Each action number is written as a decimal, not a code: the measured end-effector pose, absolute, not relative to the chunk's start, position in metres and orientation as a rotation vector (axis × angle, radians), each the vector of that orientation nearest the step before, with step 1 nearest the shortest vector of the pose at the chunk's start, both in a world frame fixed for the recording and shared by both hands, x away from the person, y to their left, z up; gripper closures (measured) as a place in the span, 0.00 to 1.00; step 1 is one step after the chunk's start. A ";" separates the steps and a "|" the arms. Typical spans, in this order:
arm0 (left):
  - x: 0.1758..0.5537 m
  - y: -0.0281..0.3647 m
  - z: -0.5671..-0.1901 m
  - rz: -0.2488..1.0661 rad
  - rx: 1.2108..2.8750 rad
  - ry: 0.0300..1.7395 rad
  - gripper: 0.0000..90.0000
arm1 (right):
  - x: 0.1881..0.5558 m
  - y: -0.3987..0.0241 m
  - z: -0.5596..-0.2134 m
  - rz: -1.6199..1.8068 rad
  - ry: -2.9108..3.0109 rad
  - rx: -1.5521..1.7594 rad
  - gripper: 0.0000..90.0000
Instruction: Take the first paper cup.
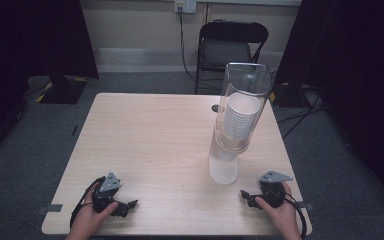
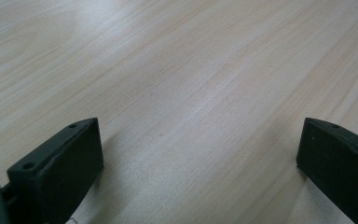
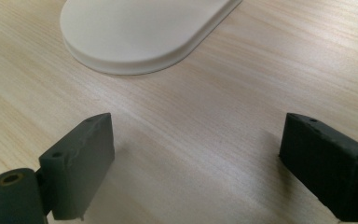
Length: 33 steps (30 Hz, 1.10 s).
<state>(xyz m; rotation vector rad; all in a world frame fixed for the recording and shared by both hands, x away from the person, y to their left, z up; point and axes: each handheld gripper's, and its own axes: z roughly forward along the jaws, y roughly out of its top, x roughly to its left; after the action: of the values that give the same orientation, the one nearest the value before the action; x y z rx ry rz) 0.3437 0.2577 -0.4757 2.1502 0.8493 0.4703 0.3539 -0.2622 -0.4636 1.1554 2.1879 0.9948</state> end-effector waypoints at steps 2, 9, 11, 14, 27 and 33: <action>0.344 0.258 -0.476 0.470 2.151 0.849 0.00 | 0.354 -0.262 -0.464 0.993 2.187 1.154 0.10; 0.344 0.258 -0.476 0.469 2.150 0.849 0.00 | 0.353 -0.257 -0.464 0.990 2.170 1.164 0.12; 0.344 0.257 -0.476 0.469 2.144 0.853 0.00 | 0.352 -0.253 -0.462 1.043 2.177 1.119 0.17; 0.344 0.257 -0.476 0.468 2.139 0.856 0.00 | 0.348 -0.239 -0.447 1.081 2.152 1.010 0.18; 0.344 0.257 -0.476 0.468 2.144 0.853 0.00 | 0.368 -0.196 -0.400 1.345 1.924 0.970 0.17; 0.344 0.258 -0.476 0.469 2.145 0.852 0.00 | 0.379 -0.189 -0.396 1.395 1.852 0.982 0.17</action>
<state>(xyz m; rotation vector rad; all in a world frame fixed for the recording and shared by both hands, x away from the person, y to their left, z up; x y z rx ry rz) 0.3437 0.2575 -0.4758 2.1448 0.8520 0.4688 0.3793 -0.1888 -0.3957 0.9823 1.8517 1.3953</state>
